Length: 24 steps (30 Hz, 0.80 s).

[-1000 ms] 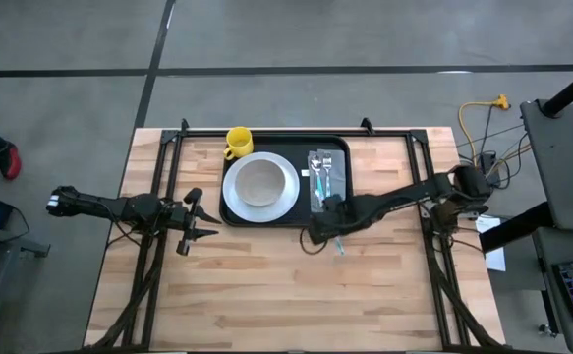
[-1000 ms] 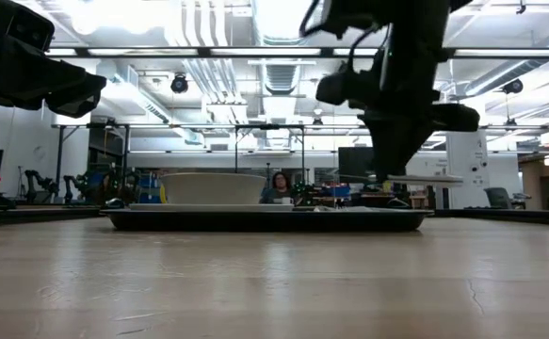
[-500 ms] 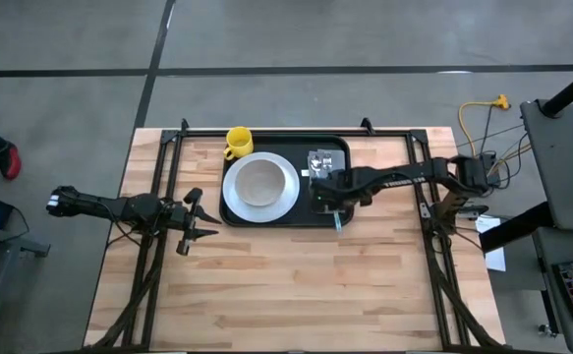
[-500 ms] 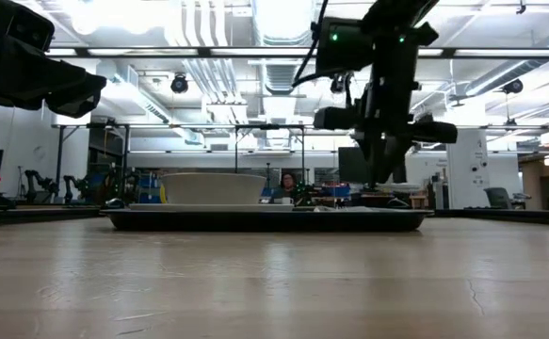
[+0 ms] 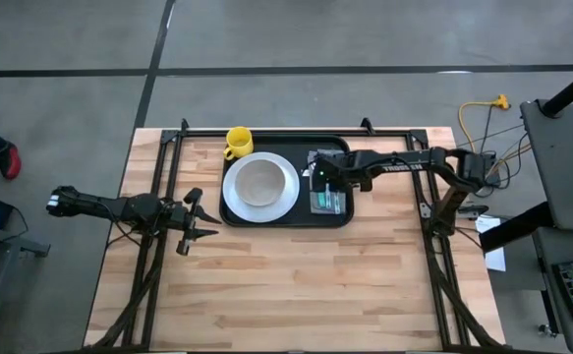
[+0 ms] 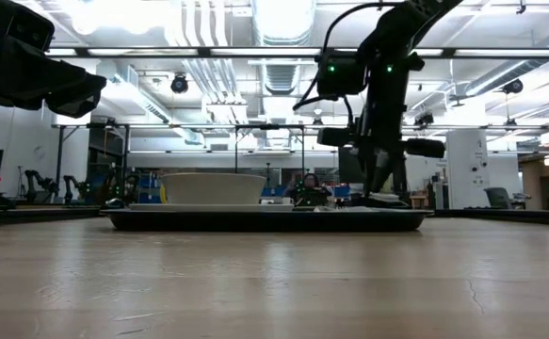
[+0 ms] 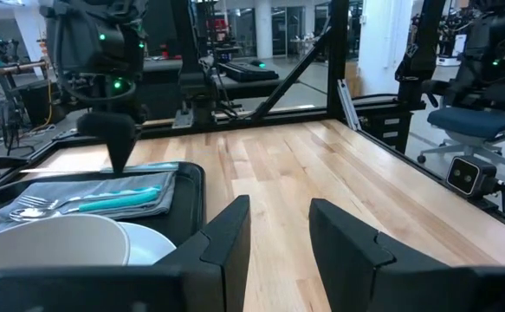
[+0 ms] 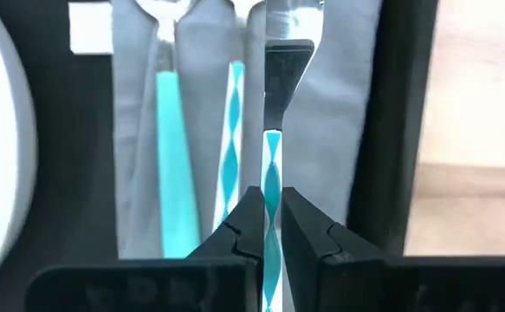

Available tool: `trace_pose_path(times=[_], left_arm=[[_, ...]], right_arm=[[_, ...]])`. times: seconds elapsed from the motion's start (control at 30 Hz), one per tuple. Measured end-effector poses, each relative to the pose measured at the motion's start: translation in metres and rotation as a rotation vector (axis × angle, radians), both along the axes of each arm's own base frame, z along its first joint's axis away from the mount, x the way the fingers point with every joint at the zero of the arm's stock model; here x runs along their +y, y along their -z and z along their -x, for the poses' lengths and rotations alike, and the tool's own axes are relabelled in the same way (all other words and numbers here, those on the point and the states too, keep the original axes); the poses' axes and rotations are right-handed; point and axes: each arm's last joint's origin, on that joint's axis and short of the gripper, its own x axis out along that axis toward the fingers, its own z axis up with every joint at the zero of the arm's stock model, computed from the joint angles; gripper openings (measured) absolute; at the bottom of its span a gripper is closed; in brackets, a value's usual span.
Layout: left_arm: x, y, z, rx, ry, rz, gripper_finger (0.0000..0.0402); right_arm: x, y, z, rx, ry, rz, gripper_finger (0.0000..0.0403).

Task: Set up tray
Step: Put the white knife on top of the napkin beside the white fork

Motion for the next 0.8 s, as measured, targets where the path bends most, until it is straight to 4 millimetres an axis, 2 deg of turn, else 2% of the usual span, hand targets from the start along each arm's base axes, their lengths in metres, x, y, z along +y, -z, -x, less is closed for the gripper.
trace_pose_path(times=[0.4,0.8], left_arm=[[0.000,0.000,0.000,0.000,0.000,0.000,0.0102],[0.000,0.000,0.000,0.000,0.000,0.000,0.0102]], right_arm=[[-0.001,0.015,0.009,0.020,0.034,-0.005,0.0013],[-0.012,0.016,0.011,0.005,0.042,0.008,0.0013]])
